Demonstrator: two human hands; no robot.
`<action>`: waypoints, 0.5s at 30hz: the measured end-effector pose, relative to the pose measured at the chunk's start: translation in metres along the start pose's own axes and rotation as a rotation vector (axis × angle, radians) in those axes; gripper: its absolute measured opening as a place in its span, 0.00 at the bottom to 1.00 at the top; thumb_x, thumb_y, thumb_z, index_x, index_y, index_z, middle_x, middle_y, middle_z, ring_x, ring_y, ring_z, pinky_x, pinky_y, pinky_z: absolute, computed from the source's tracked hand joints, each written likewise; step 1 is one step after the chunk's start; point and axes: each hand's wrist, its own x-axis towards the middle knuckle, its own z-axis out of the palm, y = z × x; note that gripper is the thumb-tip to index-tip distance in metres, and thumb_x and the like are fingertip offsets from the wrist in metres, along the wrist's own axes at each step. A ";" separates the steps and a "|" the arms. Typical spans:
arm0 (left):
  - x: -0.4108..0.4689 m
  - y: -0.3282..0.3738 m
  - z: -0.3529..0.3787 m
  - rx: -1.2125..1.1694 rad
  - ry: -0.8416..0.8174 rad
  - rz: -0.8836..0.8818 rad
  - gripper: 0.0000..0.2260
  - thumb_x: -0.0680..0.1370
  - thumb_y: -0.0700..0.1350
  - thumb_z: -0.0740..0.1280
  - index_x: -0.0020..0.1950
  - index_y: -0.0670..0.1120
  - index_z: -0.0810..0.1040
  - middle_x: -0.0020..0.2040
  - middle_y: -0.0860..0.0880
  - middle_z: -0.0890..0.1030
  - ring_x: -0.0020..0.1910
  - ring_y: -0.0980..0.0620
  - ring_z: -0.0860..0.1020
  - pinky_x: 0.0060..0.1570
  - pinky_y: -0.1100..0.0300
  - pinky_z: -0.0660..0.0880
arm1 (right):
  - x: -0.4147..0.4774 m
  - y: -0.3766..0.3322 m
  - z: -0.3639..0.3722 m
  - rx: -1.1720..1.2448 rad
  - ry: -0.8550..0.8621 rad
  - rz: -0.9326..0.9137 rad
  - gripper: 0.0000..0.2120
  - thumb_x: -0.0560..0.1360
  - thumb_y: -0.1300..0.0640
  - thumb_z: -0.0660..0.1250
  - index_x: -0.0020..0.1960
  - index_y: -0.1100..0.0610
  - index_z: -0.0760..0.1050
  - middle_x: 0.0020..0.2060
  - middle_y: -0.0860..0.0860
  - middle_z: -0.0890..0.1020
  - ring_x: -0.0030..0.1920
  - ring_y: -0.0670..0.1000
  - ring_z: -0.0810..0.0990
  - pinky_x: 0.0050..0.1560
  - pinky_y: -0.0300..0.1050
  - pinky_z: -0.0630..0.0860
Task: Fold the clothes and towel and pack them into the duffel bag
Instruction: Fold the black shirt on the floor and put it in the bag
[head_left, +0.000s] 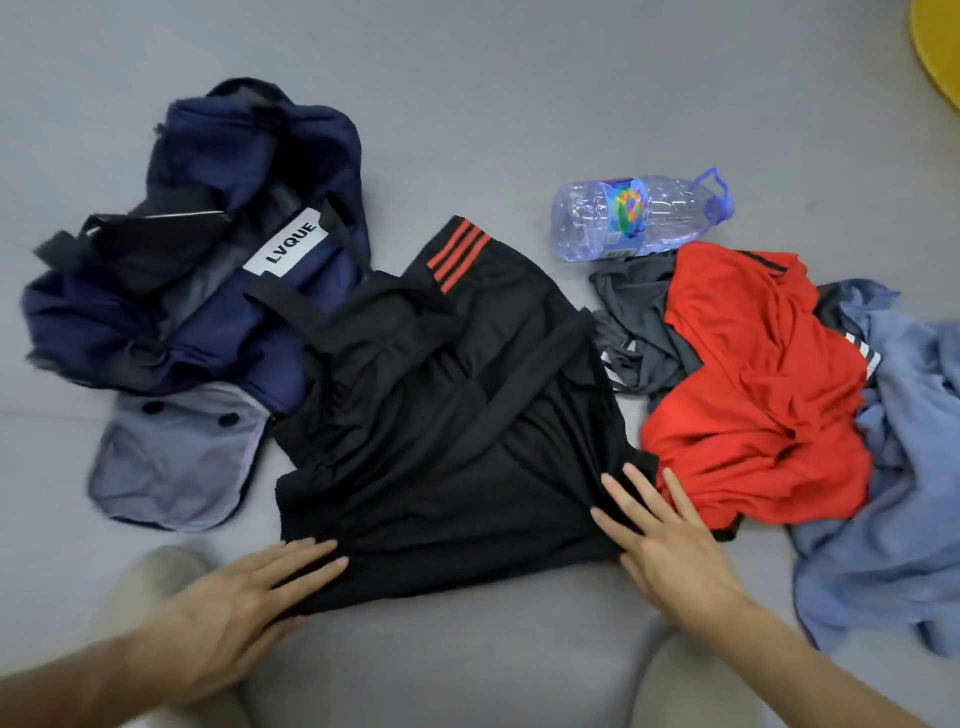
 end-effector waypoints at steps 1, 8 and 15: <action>-0.007 -0.004 -0.012 -0.020 0.017 -0.050 0.24 0.83 0.62 0.51 0.79 0.59 0.61 0.73 0.59 0.71 0.65 0.62 0.75 0.62 0.69 0.70 | -0.008 -0.007 0.003 -0.002 0.000 -0.005 0.25 0.66 0.54 0.67 0.63 0.50 0.81 0.69 0.55 0.76 0.74 0.60 0.67 0.74 0.65 0.53; 0.026 -0.025 -0.079 -0.191 0.285 -0.191 0.23 0.79 0.61 0.57 0.70 0.54 0.76 0.51 0.57 0.83 0.46 0.54 0.82 0.43 0.68 0.71 | 0.005 0.001 -0.046 0.408 0.087 0.223 0.33 0.68 0.63 0.59 0.70 0.42 0.72 0.61 0.47 0.83 0.62 0.53 0.82 0.69 0.44 0.65; 0.069 -0.053 -0.103 -0.458 0.580 -0.480 0.11 0.81 0.51 0.66 0.62 0.62 0.80 0.54 0.60 0.84 0.55 0.59 0.80 0.54 0.55 0.76 | 0.124 0.046 -0.173 0.426 0.184 0.440 0.24 0.75 0.67 0.65 0.65 0.46 0.80 0.59 0.51 0.84 0.58 0.59 0.82 0.51 0.46 0.73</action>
